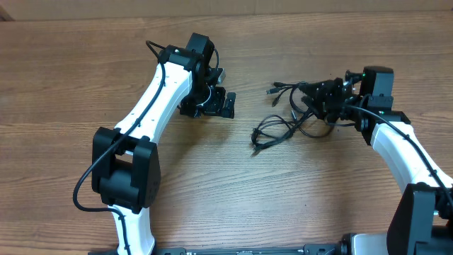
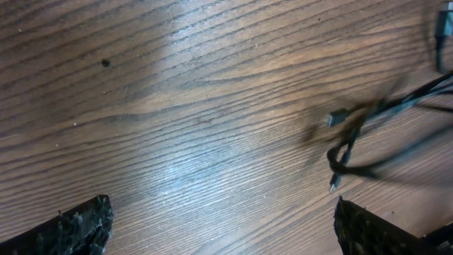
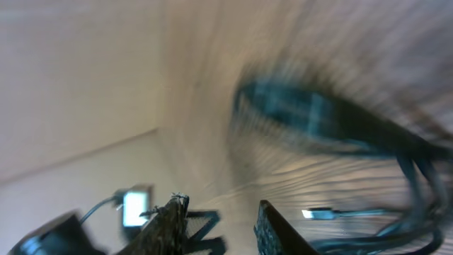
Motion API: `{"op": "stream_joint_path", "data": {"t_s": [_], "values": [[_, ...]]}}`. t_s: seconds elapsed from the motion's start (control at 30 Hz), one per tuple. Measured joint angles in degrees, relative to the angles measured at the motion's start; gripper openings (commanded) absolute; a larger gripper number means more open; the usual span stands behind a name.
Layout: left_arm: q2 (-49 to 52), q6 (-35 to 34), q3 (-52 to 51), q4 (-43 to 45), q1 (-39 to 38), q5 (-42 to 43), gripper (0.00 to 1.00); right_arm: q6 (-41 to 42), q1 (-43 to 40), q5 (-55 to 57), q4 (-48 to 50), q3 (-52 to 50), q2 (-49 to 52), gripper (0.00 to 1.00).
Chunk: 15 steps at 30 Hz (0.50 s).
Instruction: Untangle cables
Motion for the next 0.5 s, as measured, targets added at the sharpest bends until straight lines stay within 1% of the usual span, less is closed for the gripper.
{"op": "stream_joint_path", "data": {"t_s": [0.1,0.27,0.37,0.4,0.43,0.5], "values": [[0.00,0.00,0.00,0.02,0.00,0.11,1.00,-0.26,0.00,3.28,-3.85,0.02,0.00,0.40],[0.00,0.00,0.00,0.26,0.00,0.15,1.00,-0.44,0.00,7.23,-7.34,0.02,0.00,0.51],[0.00,0.02,0.00,0.33,-0.02,0.15,1.00,-0.42,0.00,9.55,-8.81,0.02,0.00,0.68],[0.00,0.02,0.00,0.35,-0.02,0.15,1.00,-0.57,0.00,10.27,-8.96,0.02,0.00,0.71],[0.00,0.00,0.00,0.35,0.00,0.15,1.00,-0.94,0.00,11.23,-9.01,0.02,0.00,0.74],[0.00,0.00,0.00,0.35,-0.02,0.15,1.00,-2.21,0.00,12.76,-9.01,0.02,0.00,0.75]]}}
